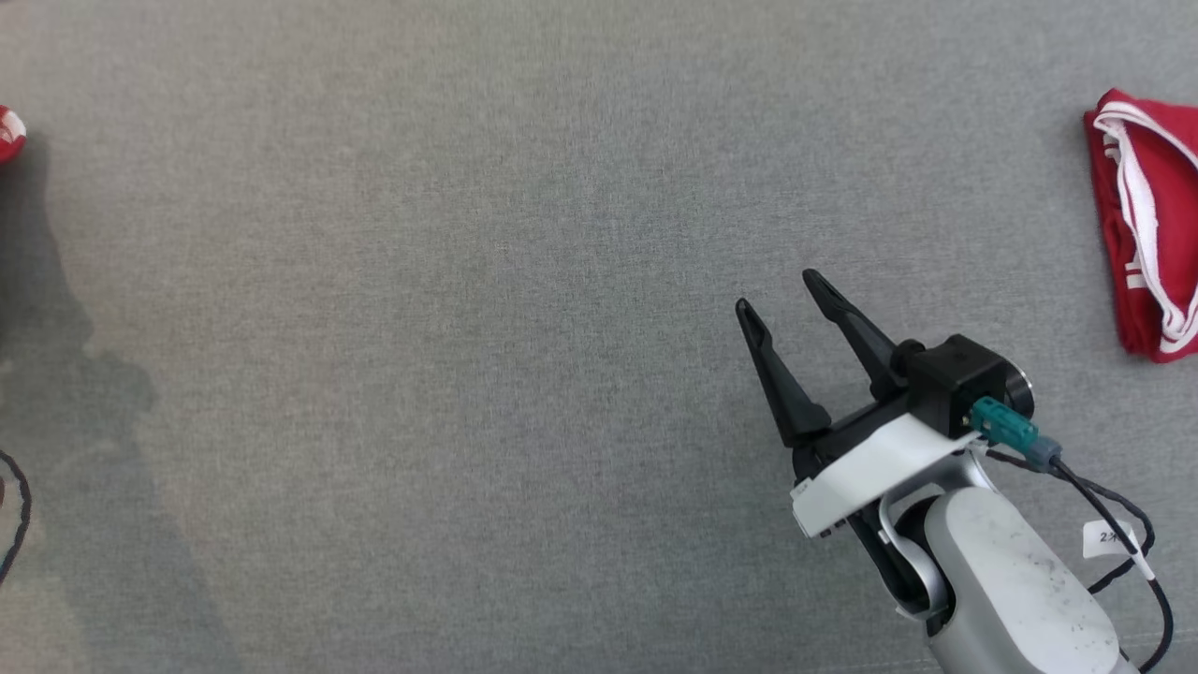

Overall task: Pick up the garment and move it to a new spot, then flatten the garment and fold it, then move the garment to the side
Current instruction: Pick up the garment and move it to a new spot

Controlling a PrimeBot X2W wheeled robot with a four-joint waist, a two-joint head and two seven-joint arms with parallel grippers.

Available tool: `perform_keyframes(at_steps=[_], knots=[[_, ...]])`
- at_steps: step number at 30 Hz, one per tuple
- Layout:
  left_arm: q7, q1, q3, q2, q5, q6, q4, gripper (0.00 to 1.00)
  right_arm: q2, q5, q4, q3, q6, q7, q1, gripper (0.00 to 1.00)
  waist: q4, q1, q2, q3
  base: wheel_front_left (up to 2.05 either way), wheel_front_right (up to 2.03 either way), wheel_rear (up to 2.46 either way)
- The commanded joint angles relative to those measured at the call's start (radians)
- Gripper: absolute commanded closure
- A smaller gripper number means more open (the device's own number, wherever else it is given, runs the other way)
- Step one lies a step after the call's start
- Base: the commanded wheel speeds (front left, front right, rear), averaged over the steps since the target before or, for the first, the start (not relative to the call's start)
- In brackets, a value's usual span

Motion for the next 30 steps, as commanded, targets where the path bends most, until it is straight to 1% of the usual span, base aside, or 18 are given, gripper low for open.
perform_keyframes(at_steps=[1, 5, 6, 11, 16, 20, 24, 28, 30], knots=[[0.013, 0.018, -0.012, 0.01, 0.008, -0.01, -0.042, 1.0, 0.007, 0.012, 0.016, 0.001, -0.001, -0.017, 0.007, 0.0, -0.015, -0.0001, 0.0, -0.133, 0.0, 0.0, 0.0], [0.093, -0.001, -0.043, 0.023, 0.014, -0.008, -0.203, 1.0, 0.027, 0.028, 0.057, -0.004, -0.001, -0.045, 0.031, 0.0, -0.047, -0.0001, 0.0, -0.193, 0.0, 0.0, 0.0], [0.111, -0.004, -0.05, 0.017, 0.011, -0.01, -0.238, 1.0, 0.03, 0.028, 0.065, -0.006, -0.001, -0.047, 0.033, 0.0, -0.055, -0.0001, 0.0, -0.203, 0.0, 0.0, 0.0], [0.203, -0.014, -0.108, -0.049, -0.015, -0.01, -0.443, 1.0, 0.039, 0.032, 0.092, -0.023, -0.001, -0.065, 0.054, 0.0, -0.108, -0.0001, 0.0, -0.248, 0.0, 0.0, 0.0], [0.271, 0.004, -0.191, -0.144, -0.036, -0.008, -0.607, 1.0, 0.041, 0.027, 0.09, -0.031, -0.001, -0.072, 0.051, 0.0, -0.175, -0.0001, 0.0, -0.256, 0.0, 0.0, 0.0], [0.301, 0.0, -0.265, -0.214, -0.042, -0.01, -0.682, 1.0, 0.045, 0.022, 0.08, -0.032, -0.001, -0.074, 0.041, 0.0, -0.232, -0.0001, 0.0, -0.24, 0.0, 0.0, 0.0], [0.301, -0.002, -0.332, -0.279, -0.052, -0.017, -0.718, 1.0, 0.049, 0.024, 0.077, -0.032, -0.001, -0.078, 0.036, 0.0, -0.289, -0.0001, 0.0, -0.211, 0.0, 0.0, 0.0], [0.284, 0.036, -0.404, -0.323, -0.073, -0.026, -0.725, 1.0, 0.055, 0.019, 0.076, -0.035, -0.001, -0.08, 0.032, 0.0, -0.344, -0.0001, 0.0, -0.181, 0.0, 0.0, 0.0], [0.27, 0.058, -0.434, -0.334, -0.08, -0.027, -0.714, 1.0, 0.057, 0.018, 0.074, -0.036, -0.001, -0.085, 0.028, 0.0, -0.366, -0.0001, 0.0, -0.166, 0.0, 0.0, 0.0]])
